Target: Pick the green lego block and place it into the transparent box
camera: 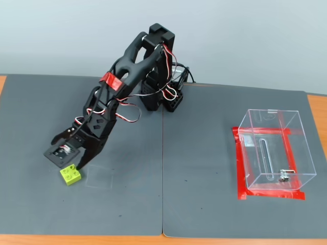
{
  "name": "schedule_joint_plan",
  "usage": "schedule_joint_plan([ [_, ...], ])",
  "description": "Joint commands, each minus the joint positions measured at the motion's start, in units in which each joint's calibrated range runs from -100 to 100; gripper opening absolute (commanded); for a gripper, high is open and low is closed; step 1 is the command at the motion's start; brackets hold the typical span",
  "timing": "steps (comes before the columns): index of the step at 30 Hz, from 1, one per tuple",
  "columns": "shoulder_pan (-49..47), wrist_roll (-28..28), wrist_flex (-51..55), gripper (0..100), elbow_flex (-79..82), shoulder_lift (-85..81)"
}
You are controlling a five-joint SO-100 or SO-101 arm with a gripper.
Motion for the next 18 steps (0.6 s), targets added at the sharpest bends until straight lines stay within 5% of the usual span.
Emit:
schedule_joint_plan([
  [1, 0.64, -1.72, -0.93, 41, -4.09, 1.07],
  [18, -2.79, -3.02, -0.93, 41, -13.22, 10.05],
])
